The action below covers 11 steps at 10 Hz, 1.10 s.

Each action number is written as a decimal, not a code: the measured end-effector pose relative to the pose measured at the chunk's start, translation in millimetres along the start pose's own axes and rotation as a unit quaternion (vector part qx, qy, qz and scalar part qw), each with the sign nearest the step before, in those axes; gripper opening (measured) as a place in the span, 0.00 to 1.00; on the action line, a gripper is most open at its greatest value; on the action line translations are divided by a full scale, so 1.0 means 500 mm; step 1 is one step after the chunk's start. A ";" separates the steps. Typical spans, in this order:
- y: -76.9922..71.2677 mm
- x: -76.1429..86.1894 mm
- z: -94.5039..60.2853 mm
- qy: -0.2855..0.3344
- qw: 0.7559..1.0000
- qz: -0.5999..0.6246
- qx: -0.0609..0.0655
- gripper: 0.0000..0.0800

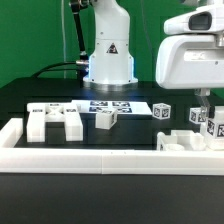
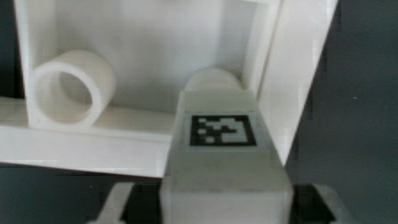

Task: Assemble chair

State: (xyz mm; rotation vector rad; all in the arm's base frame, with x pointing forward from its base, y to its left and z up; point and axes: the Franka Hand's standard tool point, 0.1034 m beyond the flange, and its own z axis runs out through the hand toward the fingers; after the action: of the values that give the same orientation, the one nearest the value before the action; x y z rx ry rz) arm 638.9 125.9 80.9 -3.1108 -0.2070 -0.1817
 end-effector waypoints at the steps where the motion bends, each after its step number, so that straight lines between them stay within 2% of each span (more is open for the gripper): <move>1: 0.000 0.000 0.000 0.000 1.000 0.001 0.000 0.36; 4: -0.001 0.000 0.000 0.000 0.996 0.086 0.001 0.36; 6: -0.001 -0.001 0.001 -0.001 0.983 0.186 0.001 0.36; 9: -0.002 -0.003 0.002 -0.004 0.945 0.327 0.001 0.36; 11: -0.001 -0.004 0.003 -0.005 0.910 0.414 0.003 0.36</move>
Offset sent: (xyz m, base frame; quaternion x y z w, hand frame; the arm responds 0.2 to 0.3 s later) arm 0.0000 0.0000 0.0000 0.0000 0.0000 0.1296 0.9916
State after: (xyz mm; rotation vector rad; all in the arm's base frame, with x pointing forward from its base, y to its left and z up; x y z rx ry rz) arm 637.1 126.1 79.4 -2.8719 1.0821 -0.1341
